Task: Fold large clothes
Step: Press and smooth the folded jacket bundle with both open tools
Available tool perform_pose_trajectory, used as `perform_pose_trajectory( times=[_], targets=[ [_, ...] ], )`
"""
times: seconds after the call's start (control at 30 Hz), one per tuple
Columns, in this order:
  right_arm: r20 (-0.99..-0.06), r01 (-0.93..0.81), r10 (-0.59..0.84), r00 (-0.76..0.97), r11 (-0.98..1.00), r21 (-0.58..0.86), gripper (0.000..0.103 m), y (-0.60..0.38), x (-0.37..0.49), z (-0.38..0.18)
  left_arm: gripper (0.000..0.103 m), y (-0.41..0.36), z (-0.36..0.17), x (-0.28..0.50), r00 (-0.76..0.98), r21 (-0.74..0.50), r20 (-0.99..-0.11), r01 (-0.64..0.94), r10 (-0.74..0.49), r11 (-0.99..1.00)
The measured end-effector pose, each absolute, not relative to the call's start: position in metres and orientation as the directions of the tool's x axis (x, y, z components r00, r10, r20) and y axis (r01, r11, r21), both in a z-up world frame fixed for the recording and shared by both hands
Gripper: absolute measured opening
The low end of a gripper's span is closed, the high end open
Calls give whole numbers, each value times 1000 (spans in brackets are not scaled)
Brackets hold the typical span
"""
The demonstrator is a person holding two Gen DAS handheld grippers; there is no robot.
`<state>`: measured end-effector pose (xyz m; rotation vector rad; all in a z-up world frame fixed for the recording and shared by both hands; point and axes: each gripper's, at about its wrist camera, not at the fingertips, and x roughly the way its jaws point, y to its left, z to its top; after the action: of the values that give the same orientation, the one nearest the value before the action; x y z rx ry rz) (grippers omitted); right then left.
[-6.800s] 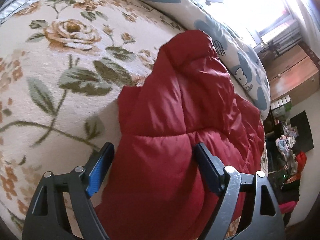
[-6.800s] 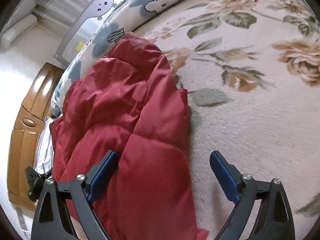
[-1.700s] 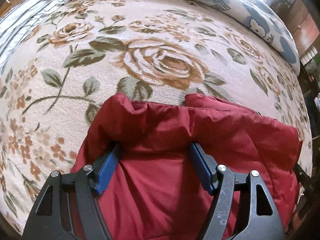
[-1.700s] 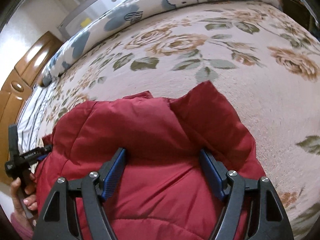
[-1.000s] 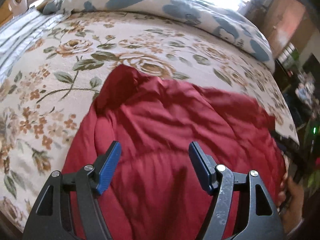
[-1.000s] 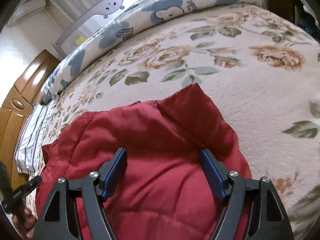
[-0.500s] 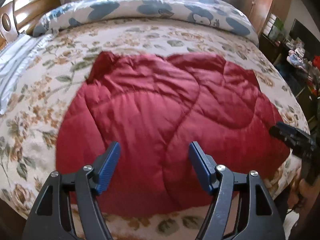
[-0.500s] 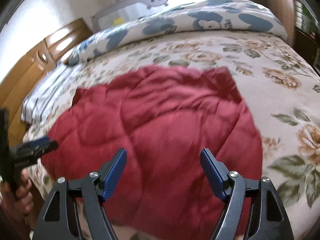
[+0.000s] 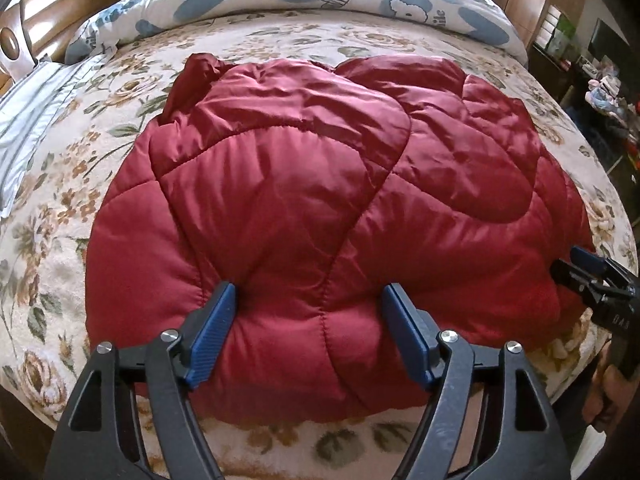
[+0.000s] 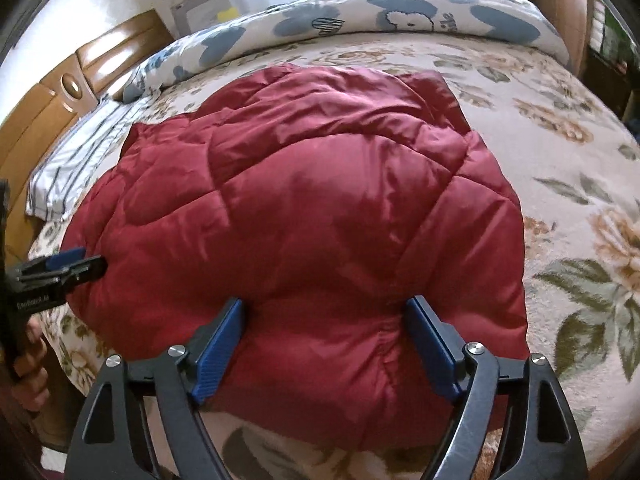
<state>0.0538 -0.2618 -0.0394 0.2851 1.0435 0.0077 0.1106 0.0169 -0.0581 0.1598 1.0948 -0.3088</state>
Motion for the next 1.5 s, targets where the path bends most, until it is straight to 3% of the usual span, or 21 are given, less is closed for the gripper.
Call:
perform_pose_trajectory(
  times=[0.3,0.5,1.03,1.33,1.5],
  targets=[
    [-847,149,112,519,964,219,84,-255,53,-26,79,12,-62,115,424,-3,-894,315,-144,949],
    [-816,64,133,562,977,204,83,-231,61,-2,79,11,-62,115,424,-2,-895,313,-142,950],
    [-849,94,105,517,979,178,85,-240,83,-32,79,-4,-40,121,459,55,-884,294,-90,954],
    [-815,65,92,572,985,157,84,-230,84,3,82,-6,-48,128,450,65,-889,296,-79,953],
    [-861,66,97,500,987,149,87,-233,103,-27,84,-5,-51,130,448,61,-890,296,-83,953]
  ],
)
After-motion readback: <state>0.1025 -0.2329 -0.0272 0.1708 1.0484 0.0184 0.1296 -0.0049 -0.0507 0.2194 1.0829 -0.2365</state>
